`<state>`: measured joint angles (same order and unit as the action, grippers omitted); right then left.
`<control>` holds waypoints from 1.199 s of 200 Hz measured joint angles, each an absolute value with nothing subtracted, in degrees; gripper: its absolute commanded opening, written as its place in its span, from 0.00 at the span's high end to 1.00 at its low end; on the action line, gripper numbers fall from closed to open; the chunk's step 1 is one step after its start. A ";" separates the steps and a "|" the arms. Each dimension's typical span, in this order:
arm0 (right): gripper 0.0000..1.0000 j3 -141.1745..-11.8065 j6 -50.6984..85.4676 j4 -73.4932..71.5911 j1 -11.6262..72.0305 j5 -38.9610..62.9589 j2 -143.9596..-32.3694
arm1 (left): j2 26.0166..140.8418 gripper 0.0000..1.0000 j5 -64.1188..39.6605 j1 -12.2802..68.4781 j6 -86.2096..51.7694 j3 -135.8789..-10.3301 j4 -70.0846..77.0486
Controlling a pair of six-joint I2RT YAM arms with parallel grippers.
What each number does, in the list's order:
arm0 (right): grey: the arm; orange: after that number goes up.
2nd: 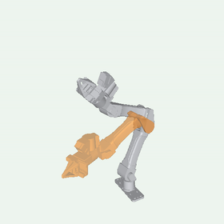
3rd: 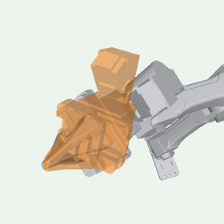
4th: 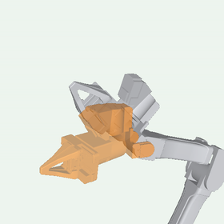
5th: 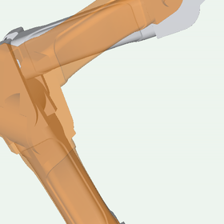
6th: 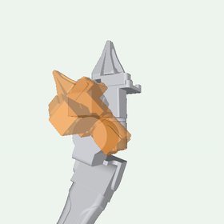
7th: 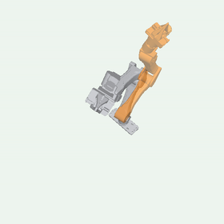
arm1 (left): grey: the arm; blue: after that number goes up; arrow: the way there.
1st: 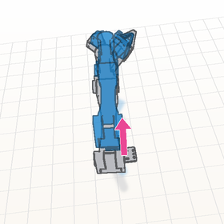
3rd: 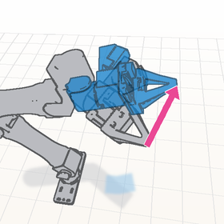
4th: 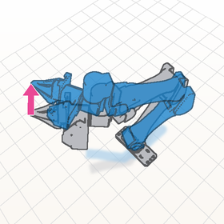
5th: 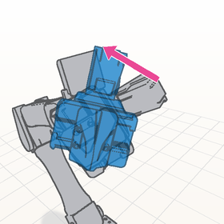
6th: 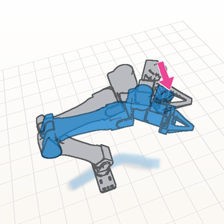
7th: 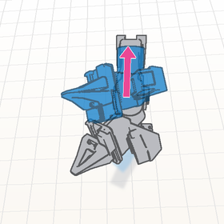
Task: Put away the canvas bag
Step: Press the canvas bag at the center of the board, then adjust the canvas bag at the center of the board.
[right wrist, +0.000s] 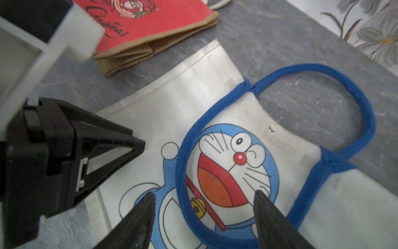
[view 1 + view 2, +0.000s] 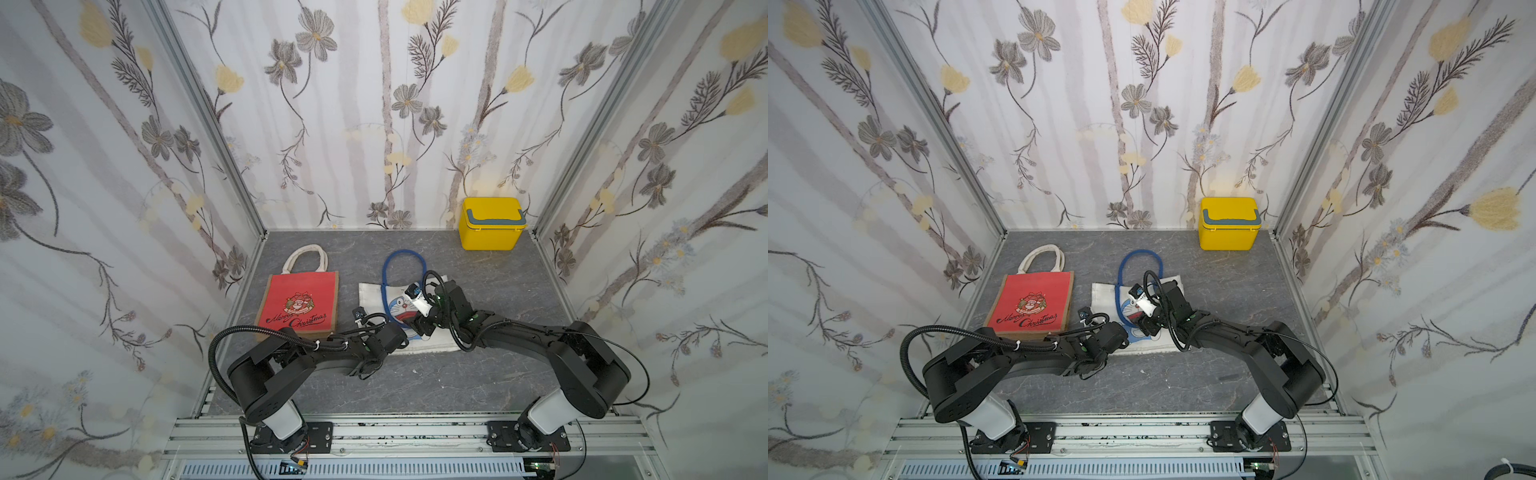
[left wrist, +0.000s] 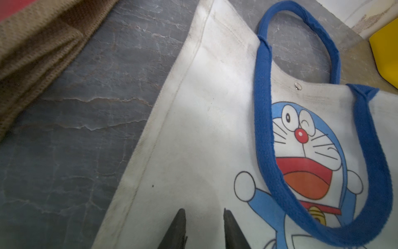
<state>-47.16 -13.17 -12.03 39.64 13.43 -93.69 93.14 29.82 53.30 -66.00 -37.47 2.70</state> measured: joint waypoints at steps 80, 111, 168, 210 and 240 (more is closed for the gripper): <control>0.31 -43.97 -10.79 -7.05 42.78 12.53 -94.50 | 92.01 0.67 29.93 49.89 -64.25 -35.59 4.67; 0.38 -44.29 -9.93 -7.84 42.94 11.79 -94.35 | 91.00 0.65 29.28 49.76 -63.48 -35.07 5.08; 0.52 -48.66 -10.96 -11.64 42.98 14.66 -100.14 | 86.98 0.70 26.74 49.50 -62.83 -33.34 2.46; 0.77 -43.27 -7.73 -13.80 45.52 12.80 -98.89 | 86.89 0.73 25.52 49.41 -62.98 -31.62 5.45; 0.82 -37.85 -3.03 -14.76 46.46 10.35 -94.06 | 88.82 0.77 25.67 49.41 -62.94 -32.16 7.77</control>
<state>-37.85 -3.03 -14.76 46.46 10.35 -94.06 88.82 25.67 49.41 -62.94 -32.16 7.77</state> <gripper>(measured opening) 0.199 0.246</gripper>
